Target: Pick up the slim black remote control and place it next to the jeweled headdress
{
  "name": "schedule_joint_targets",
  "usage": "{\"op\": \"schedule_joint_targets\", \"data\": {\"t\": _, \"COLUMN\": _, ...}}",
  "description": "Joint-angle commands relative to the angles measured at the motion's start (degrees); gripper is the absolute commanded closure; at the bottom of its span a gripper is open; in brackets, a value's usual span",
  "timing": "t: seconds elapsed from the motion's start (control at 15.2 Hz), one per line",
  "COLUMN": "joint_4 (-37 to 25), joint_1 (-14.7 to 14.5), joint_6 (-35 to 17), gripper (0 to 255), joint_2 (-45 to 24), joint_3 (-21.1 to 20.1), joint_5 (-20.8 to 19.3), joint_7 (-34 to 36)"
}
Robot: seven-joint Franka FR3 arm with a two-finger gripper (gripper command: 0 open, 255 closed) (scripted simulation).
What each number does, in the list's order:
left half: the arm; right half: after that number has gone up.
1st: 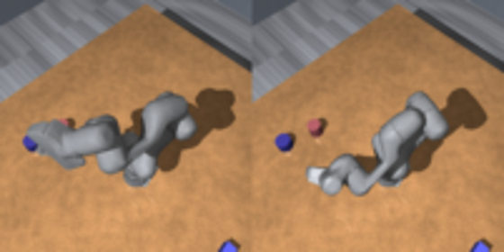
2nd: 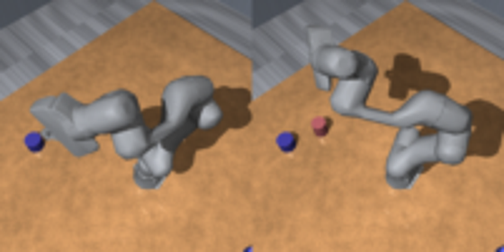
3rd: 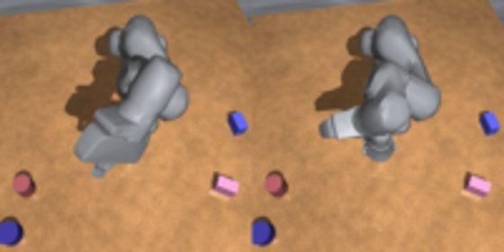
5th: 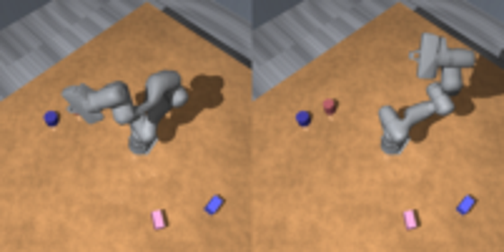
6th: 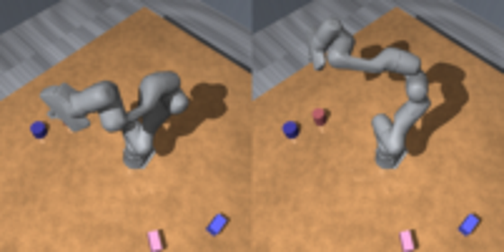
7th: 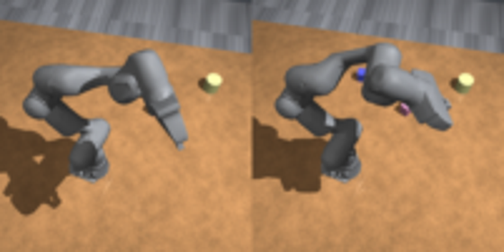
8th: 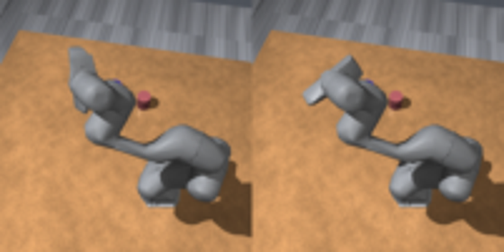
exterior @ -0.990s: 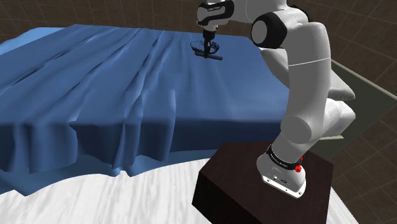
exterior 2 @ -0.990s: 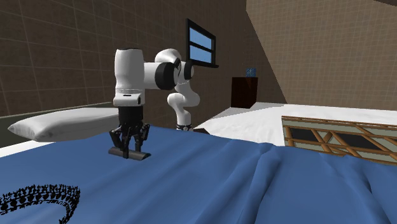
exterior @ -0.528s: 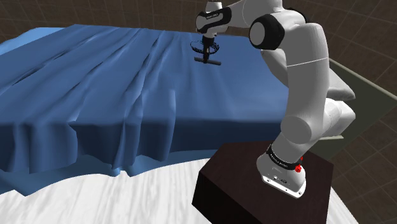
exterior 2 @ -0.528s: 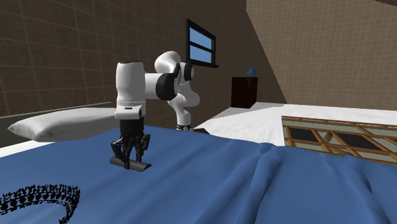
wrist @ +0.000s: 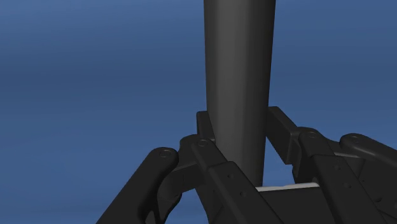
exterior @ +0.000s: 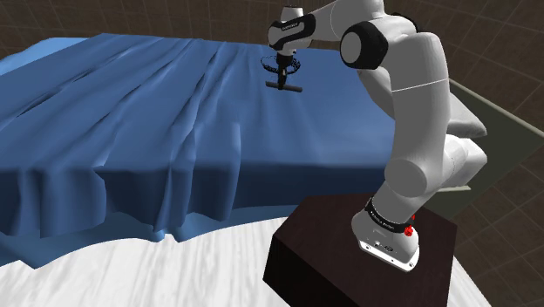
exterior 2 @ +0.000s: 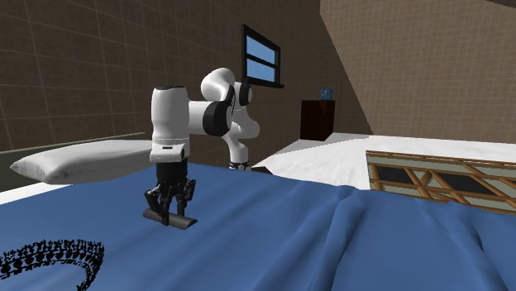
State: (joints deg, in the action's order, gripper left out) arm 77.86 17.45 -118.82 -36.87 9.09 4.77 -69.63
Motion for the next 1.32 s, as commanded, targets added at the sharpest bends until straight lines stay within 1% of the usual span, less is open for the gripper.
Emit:
{"op": "schedule_joint_targets", "data": {"t": 0.0, "joint_4": 0.0, "joint_1": 0.0, "joint_6": 0.0, "gripper": 255, "joint_2": 0.0, "joint_3": 0.0, "joint_5": 0.0, "joint_7": 0.0}}
{"op": "schedule_joint_targets", "data": {"t": 0.07, "joint_4": 0.0, "joint_1": 0.0, "joint_6": 0.0, "gripper": 255, "joint_2": 0.0, "joint_3": 0.0, "joint_5": 0.0, "joint_7": 0.0}}
{"op": "schedule_joint_targets", "data": {"t": 0.13, "joint_4": 0.0, "joint_1": 0.0, "joint_6": 0.0, "gripper": 0, "joint_2": 0.0, "joint_3": 0.0, "joint_5": 0.0, "joint_7": 0.0}}
{"op": "schedule_joint_targets", "data": {"t": 0.46, "joint_4": 0.0, "joint_1": 0.0, "joint_6": 0.0, "gripper": 0, "joint_2": 0.0, "joint_3": 0.0, "joint_5": 0.0, "joint_7": 0.0}}
{"op": "schedule_joint_targets", "data": {"t": 0.73, "joint_4": -2.8, "joint_1": -0.2, "joint_6": 5.5, "gripper": 0, "joint_2": 2.8, "joint_3": 0.3, "joint_5": -0.4, "joint_7": 0.3}}
{"op": "schedule_joint_targets", "data": {"t": 1.25, "joint_4": -2.8, "joint_1": -0.2, "joint_6": 5.5, "gripper": 0, "joint_2": 2.8, "joint_3": 0.3, "joint_5": -0.4, "joint_7": 0.3}}
